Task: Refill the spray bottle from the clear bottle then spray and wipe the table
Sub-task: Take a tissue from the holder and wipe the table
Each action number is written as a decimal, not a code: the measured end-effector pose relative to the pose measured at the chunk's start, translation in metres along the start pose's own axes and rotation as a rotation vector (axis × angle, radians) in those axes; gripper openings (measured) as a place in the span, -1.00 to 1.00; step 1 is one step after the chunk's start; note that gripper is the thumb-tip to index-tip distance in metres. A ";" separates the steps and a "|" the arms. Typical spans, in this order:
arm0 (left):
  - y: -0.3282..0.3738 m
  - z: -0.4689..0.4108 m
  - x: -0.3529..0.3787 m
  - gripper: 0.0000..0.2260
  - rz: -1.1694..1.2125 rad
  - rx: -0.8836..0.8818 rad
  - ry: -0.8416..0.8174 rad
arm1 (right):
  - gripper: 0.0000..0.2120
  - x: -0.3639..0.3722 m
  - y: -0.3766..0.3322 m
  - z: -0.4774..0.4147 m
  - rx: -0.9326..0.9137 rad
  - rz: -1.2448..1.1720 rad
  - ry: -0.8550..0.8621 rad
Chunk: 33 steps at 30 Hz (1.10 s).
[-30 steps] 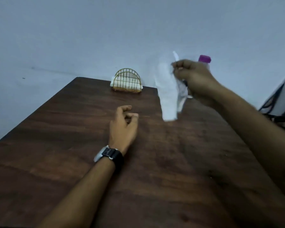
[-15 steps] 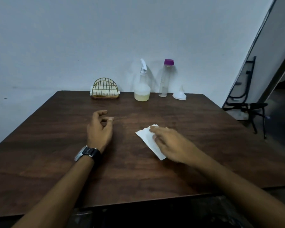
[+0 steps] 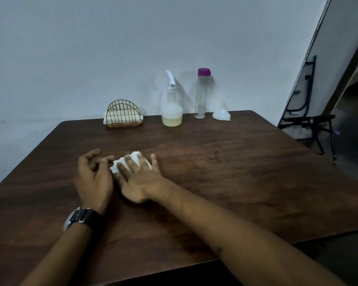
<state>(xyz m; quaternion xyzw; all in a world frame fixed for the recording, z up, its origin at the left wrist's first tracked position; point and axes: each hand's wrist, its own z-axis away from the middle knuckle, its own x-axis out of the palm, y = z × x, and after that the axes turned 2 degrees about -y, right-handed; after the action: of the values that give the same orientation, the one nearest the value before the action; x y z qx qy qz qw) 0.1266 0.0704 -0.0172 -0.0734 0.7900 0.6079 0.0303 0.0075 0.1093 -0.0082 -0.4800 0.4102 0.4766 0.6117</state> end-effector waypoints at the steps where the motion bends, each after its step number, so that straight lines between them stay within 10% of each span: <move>1: 0.001 0.001 0.000 -0.75 -0.015 0.011 -0.003 | -0.42 -0.002 0.002 -0.001 -0.008 0.011 -0.001; 16: 0.001 0.000 0.003 -0.75 -0.053 0.018 -0.063 | -0.42 -0.047 0.305 0.127 0.828 -0.156 0.160; 26: 0.001 0.001 0.001 -0.76 -0.042 0.001 -0.020 | -0.42 -0.012 0.038 0.013 0.144 -0.017 0.148; 33: 0.005 0.005 0.004 -0.78 -0.029 -0.013 -0.016 | -0.44 -0.010 0.027 0.005 0.099 -0.071 0.036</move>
<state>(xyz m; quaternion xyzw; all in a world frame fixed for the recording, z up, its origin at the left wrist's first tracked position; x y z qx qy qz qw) 0.1219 0.0763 -0.0139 -0.0801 0.7847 0.6131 0.0452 -0.0208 0.1148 -0.0027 -0.4719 0.4270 0.4247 0.6439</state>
